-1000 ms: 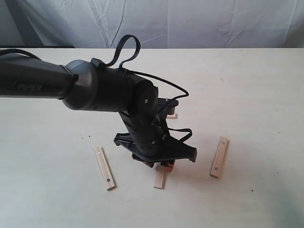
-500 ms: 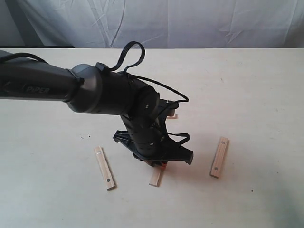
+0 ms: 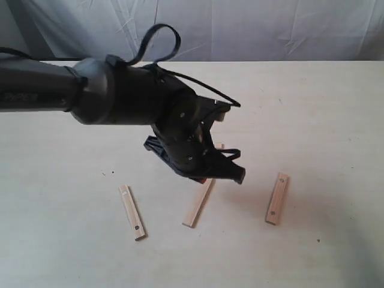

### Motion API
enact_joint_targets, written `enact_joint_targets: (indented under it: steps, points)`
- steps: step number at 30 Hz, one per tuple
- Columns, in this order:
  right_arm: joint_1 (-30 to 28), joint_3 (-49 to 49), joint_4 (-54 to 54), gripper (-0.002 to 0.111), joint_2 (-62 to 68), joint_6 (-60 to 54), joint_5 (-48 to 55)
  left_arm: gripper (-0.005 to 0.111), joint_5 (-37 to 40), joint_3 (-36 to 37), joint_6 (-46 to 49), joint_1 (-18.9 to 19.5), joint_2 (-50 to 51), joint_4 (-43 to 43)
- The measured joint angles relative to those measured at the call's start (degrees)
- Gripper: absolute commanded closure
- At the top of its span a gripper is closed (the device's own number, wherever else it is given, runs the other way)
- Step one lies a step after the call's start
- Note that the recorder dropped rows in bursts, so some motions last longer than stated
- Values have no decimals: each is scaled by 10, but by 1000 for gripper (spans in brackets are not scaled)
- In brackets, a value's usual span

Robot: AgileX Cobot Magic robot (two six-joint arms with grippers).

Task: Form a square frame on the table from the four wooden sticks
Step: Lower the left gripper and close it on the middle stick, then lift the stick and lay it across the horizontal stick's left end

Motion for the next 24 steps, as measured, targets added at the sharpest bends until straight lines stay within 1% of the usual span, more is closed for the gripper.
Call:
enact_joint_targets:
  steps: [4,7,11,13,16,21,24]
  points:
    - [0,0,0,108,0,0,0,107,2,-3,-20,32,-11,11]
    - [0,0,0,108,0,0,0,107,19,-3,-21,34,-11,12]
    - [0,0,0,108,0,0,0,107,47,-3,-30,1,-11,32]
    - [0,0,0,108,0,0,0,106,50,-3,-59,-29,-11,74]
    - [0,0,0,108,0,0,0,95,47,-3,-75,-45,-11,91]
    - [0,0,0,108,0,0,0,70,31,-3,-81,-51,-11,101]
    - [0,0,0,108,0,0,0,66,30,-3,-81,-51,-5,101]
